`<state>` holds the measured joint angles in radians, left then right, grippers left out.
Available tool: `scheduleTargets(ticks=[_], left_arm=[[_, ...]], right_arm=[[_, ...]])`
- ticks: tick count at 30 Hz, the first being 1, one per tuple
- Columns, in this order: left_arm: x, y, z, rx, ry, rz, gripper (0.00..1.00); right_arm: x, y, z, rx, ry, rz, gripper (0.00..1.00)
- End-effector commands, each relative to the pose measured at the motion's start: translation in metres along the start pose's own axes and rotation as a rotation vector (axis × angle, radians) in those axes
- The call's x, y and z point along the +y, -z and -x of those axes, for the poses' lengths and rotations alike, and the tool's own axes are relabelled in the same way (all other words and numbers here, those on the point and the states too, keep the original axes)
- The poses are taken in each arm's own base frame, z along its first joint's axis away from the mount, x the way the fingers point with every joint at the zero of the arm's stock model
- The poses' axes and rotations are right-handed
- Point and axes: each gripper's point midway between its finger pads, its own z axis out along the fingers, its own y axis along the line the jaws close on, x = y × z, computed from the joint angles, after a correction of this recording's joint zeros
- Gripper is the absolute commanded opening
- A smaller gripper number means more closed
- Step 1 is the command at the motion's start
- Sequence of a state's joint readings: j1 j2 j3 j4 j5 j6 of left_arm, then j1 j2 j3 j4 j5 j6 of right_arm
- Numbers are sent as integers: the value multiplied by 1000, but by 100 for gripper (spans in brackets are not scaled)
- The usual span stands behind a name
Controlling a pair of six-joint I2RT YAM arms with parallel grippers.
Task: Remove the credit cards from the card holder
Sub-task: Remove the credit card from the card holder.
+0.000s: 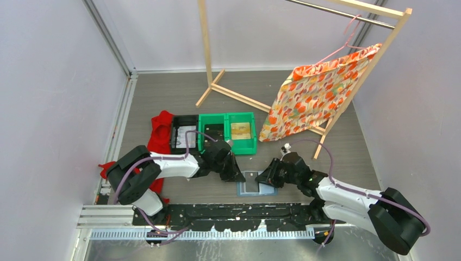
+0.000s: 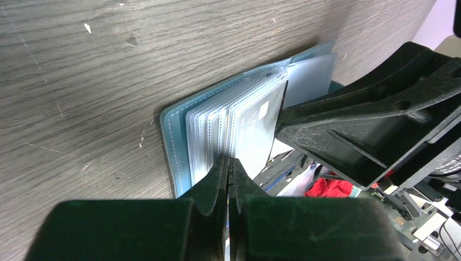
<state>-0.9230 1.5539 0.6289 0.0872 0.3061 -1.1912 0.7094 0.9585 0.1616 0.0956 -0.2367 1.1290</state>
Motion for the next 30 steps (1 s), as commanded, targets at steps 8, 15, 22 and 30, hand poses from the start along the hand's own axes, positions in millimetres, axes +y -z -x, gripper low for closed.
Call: scheduleTargets(ticks=[8,15,22,30], left_arm=[[45,-10,-6,20,1,188,1],[60,-12,-9,27,19,249,1],[69,-16,-12,40,36,278,1],[71,-18,-12,44,36,286,1]], right_arm=[[-1,-6,-3,-6,-60,66,22],[3,0,2,-58,-107,110,10],[12,11,7,-100,-142,174,4],[26,19,9,-105,-158,236,9]])
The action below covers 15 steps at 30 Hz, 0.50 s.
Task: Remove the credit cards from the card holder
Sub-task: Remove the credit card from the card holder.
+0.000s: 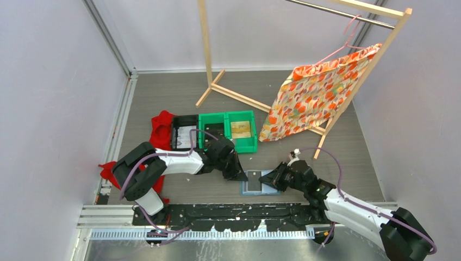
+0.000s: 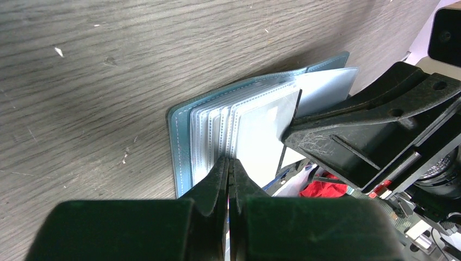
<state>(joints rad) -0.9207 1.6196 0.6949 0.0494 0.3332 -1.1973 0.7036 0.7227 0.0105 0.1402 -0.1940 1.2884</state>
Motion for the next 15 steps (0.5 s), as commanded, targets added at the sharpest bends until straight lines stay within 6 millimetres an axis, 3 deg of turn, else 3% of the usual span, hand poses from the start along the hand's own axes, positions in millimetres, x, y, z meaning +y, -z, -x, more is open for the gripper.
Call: scheduleTargets(ticks=[1,7,15], left_arm=[[76,-10,-11,3,21,264,1],[77,-7,-12,0,22,270,1],[81,-7,-13,4,21,281,1]], right_arm=[[34,5,4,-15,-31,140,8],[42,7,6,-21,-48,171,1],[37,9,5,-22,-58,148,1]])
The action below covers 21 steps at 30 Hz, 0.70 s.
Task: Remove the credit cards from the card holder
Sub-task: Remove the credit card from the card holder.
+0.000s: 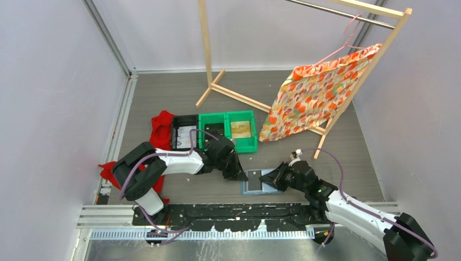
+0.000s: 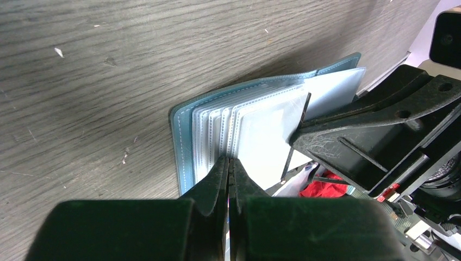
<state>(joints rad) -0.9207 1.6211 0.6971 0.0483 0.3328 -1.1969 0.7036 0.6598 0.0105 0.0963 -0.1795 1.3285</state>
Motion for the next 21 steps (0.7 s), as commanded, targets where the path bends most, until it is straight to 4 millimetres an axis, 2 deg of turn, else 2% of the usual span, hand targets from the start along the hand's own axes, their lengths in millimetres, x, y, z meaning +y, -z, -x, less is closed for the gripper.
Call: scheduleTargets(ticks=[1,9,13,21], left_arm=[[82,-6,-14,5,21,282,0],[91,-3,-18,3,33,296,1],[88,-4,-18,3,31,285,0],[87,-3,-17,3,24,279,0]], right_arm=[[31,5,1,-3,-24,129,1],[38,11,4,-24,-19,162,1],[45,12,0,0,-7,193,1],[39,7,-3,22,0,168,1]])
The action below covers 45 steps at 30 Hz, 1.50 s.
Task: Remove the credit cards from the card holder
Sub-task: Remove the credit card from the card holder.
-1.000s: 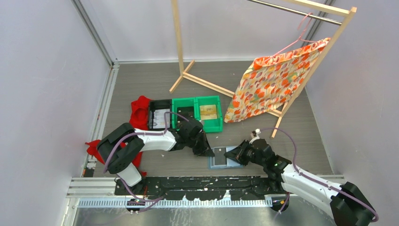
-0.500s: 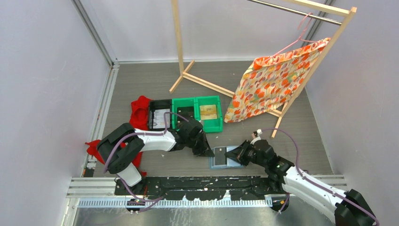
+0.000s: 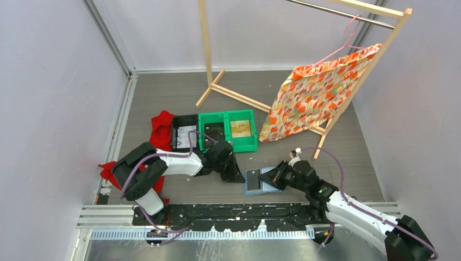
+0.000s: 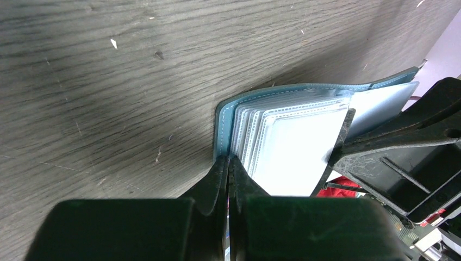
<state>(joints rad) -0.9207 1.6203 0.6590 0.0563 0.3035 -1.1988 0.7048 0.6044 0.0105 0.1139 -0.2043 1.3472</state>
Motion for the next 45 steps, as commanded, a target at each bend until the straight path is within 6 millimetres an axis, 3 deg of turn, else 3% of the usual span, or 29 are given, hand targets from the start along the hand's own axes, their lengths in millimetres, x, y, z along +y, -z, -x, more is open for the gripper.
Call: scheduleTargets(ticks=[1,3,12,20,28,40,45], left_arm=[[71,-3,-16,18,13,244,0],[72,-2,-16,15,13,246,1],[76,3,-15,0,15,260,1],[77,4,-15,-3,14,268,1],[75,19,-8,-41,-16,291,0],[58,34,-2,-63,-60,264,1],[41,54,-1,-86,-93,227,1]], right_arm=[[18,0,-1,7,4,81,1],[6,1,0,0,10,27,1],[-15,14,1,-30,13,-42,1],[-21,22,1,-48,14,-57,1],[-28,27,3,-46,56,-142,1],[-25,24,1,-15,81,-173,1],[-14,29,2,-16,99,-156,1]])
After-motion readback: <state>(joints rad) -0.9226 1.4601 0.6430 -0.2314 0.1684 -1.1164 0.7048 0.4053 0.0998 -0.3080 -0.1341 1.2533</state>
